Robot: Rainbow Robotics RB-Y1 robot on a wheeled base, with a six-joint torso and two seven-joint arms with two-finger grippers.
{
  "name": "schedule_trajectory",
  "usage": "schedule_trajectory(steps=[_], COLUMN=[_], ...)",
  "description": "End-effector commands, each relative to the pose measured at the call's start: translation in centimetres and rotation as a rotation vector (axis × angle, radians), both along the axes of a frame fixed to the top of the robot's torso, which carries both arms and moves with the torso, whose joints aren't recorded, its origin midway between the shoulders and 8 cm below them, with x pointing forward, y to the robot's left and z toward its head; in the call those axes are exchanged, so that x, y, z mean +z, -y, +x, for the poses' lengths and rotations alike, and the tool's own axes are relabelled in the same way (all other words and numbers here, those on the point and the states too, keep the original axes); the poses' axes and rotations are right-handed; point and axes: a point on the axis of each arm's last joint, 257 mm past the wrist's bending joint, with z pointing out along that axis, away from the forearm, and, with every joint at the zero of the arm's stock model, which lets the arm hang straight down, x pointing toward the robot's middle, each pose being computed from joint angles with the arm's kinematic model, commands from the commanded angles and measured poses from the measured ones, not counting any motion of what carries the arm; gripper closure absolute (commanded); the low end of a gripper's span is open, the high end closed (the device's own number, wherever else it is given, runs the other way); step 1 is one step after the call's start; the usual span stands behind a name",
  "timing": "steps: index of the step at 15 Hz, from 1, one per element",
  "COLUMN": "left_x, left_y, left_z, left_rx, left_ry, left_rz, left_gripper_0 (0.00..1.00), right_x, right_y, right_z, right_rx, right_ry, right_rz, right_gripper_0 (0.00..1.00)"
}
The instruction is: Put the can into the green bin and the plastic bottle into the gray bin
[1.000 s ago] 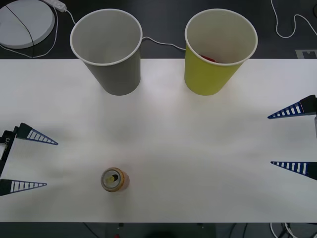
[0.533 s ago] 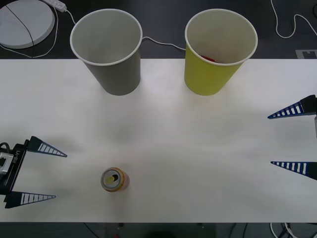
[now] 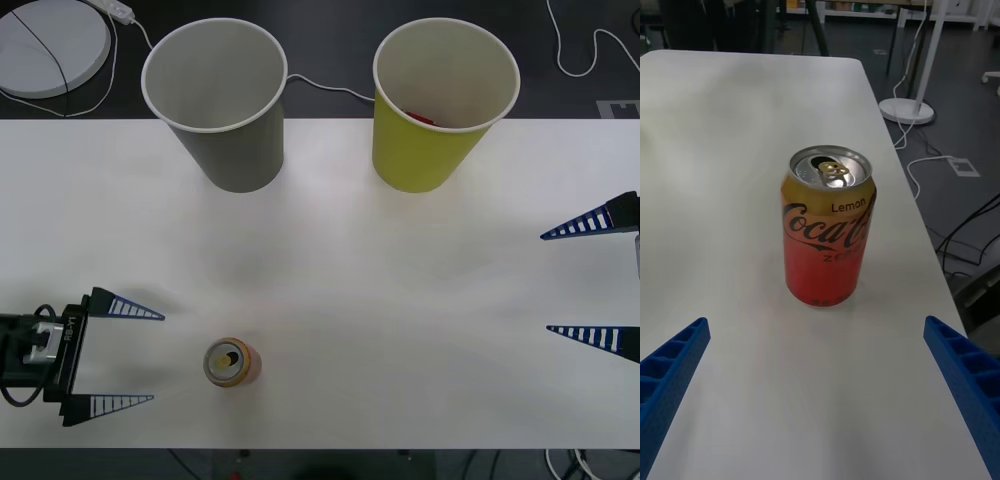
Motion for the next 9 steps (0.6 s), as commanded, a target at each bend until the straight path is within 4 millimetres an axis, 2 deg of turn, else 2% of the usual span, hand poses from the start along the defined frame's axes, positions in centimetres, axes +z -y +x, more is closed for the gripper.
schedule_trajectory(steps=[1, 4, 9], left_x=[-0.7, -1.3, -2.3], left_y=[1.0, 2.1, 5.2], left_z=[0.6, 0.3, 0.4], left_rx=[0.011, 0.017, 0.044], left_ry=[0.049, 0.051, 0.051], left_rz=[-0.009, -0.037, -0.102], left_gripper_0=[0.0, 0.0, 0.0], right_x=[0.0, 0.0, 0.0], right_y=[0.0, 0.0, 0.0], right_z=[0.0, 0.0, 0.0], right_rx=[0.0, 0.0, 0.0], right_ry=[0.0, 0.0, 0.0], right_rz=[0.0, 0.0, 0.0], right_gripper_0=[0.0, 0.0, 0.0])
